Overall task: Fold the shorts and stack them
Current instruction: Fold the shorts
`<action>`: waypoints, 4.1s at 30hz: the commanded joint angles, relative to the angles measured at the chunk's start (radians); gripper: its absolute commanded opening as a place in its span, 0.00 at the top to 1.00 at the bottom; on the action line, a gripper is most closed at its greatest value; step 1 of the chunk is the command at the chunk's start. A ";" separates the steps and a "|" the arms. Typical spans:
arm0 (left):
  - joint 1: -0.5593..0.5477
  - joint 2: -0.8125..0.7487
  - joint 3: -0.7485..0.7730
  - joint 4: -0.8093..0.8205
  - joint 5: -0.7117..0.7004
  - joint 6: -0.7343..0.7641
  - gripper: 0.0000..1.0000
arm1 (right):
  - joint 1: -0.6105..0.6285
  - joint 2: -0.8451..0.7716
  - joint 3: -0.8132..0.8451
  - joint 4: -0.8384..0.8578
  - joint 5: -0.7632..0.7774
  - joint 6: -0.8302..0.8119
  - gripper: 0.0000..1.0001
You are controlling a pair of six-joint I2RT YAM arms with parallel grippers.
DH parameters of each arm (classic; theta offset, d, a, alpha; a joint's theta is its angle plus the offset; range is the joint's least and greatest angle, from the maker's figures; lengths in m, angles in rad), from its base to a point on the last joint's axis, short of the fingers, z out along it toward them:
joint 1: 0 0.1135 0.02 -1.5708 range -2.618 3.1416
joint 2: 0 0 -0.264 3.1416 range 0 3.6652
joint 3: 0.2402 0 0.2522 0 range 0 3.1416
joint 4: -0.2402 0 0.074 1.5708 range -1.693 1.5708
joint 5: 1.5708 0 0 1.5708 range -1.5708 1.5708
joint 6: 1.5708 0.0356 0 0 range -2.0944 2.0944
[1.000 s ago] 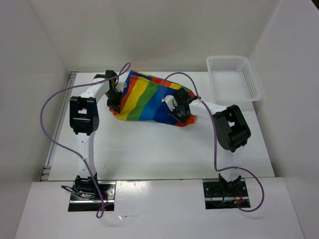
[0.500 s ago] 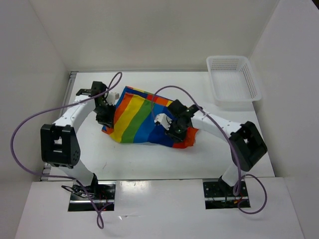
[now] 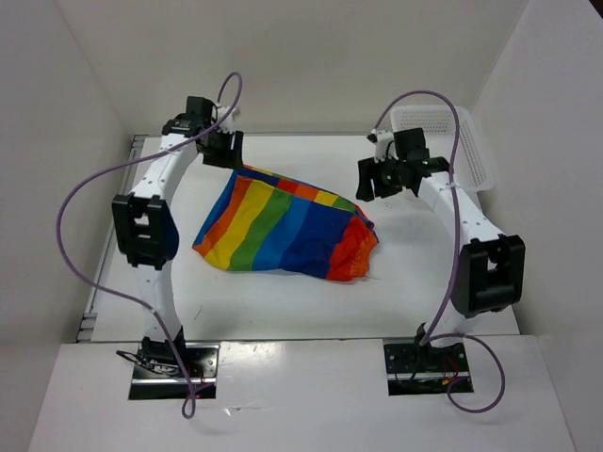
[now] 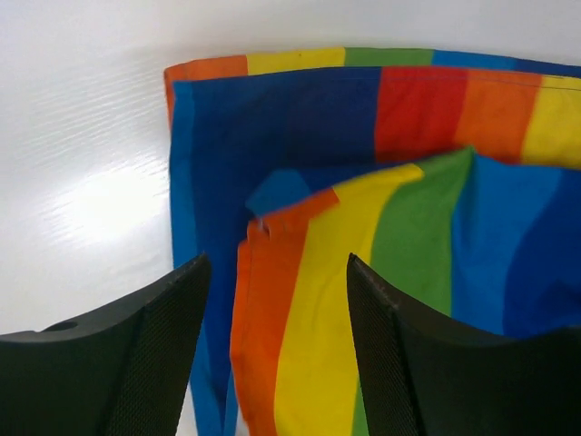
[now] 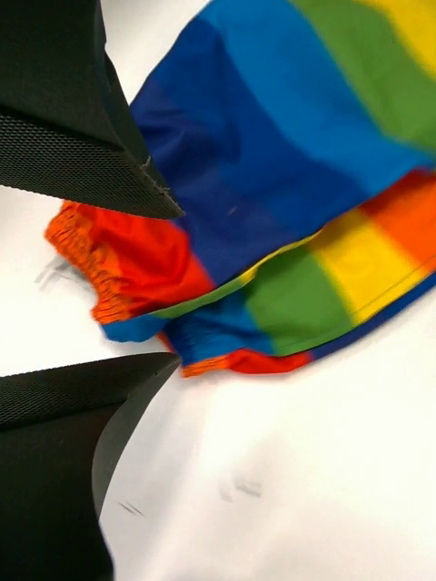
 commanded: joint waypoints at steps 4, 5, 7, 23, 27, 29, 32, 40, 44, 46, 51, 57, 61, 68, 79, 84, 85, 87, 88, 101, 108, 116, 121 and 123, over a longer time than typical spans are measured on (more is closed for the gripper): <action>-0.022 0.169 0.115 0.026 0.077 0.004 0.28 | -0.100 0.046 -0.102 0.024 -0.013 0.055 0.31; -0.031 0.179 0.115 0.035 0.087 0.004 0.28 | -0.100 0.046 -0.118 0.024 -0.013 0.043 0.29; -0.031 0.192 0.100 0.067 0.087 0.004 0.28 | -0.100 0.067 -0.137 0.024 -0.022 -0.018 0.26; -0.051 0.206 0.051 0.117 0.006 0.004 1.00 | -0.088 0.170 -0.201 0.013 -0.039 -0.184 0.27; -0.051 0.149 0.104 0.117 -0.017 0.004 1.00 | -0.042 0.192 -0.201 0.022 -0.074 -0.184 0.54; -0.051 0.120 0.146 0.095 -0.017 0.004 1.00 | -0.028 0.192 -0.192 0.022 -0.088 -0.193 0.69; -0.042 0.106 0.239 0.058 -0.040 0.004 1.00 | -0.019 0.192 -0.162 0.022 -0.101 -0.202 1.00; -0.033 0.188 0.388 0.069 -0.144 0.004 0.95 | -0.041 0.204 -0.031 0.002 -0.128 -0.201 1.00; -0.033 0.274 0.431 0.107 -0.188 0.004 0.88 | -0.041 0.234 0.015 0.031 -0.119 -0.143 1.00; -0.033 0.343 0.489 0.120 -0.210 0.004 0.86 | -0.041 0.247 0.036 0.059 -0.087 -0.105 1.00; -0.033 0.481 0.643 0.146 -0.283 0.004 0.79 | -0.041 0.307 0.079 0.180 0.092 0.091 0.86; -0.022 0.540 0.665 0.186 -0.399 0.004 0.61 | -0.041 0.382 0.327 0.228 0.337 0.117 0.37; 0.001 0.500 0.646 0.144 -0.353 0.004 0.41 | -0.031 0.362 0.392 0.176 0.369 0.068 0.29; 0.064 0.353 0.401 0.028 -0.150 0.004 0.18 | -0.031 0.128 0.048 0.036 0.075 0.122 0.18; 0.073 0.351 0.135 0.028 -0.111 0.004 0.00 | -0.031 0.193 -0.194 0.097 -0.180 0.354 0.06; 0.082 0.318 0.008 0.076 -0.087 0.004 0.34 | 0.012 0.271 -0.185 0.166 -0.212 0.425 0.08; 0.082 0.304 -0.015 0.077 -0.087 0.004 0.40 | 0.036 0.302 -0.185 0.179 -0.213 0.434 0.10; 0.091 0.291 -0.065 0.089 -0.087 0.004 0.53 | 0.036 0.330 -0.185 0.203 -0.213 0.445 0.25; 0.091 0.291 -0.078 0.089 -0.087 0.004 0.58 | 0.045 0.343 -0.174 0.212 -0.203 0.457 0.34; 0.093 -0.096 -0.551 0.069 0.054 0.004 1.00 | -0.015 0.203 -0.139 -0.070 -0.064 -0.048 1.00; 0.044 -0.294 -0.748 -0.032 0.077 0.004 0.87 | 0.008 0.215 -0.155 -0.415 0.107 -0.416 0.98; 0.091 -0.514 -0.742 -0.014 0.006 0.004 0.37 | 0.033 0.123 -0.049 -0.398 0.209 -0.446 0.00; 0.091 -0.370 -0.537 0.080 0.058 0.004 0.27 | 0.033 0.057 0.033 -0.199 0.209 -0.433 0.00; 0.064 -0.249 -0.477 0.103 0.068 0.004 0.29 | 0.033 0.067 0.062 -0.127 0.209 -0.398 0.00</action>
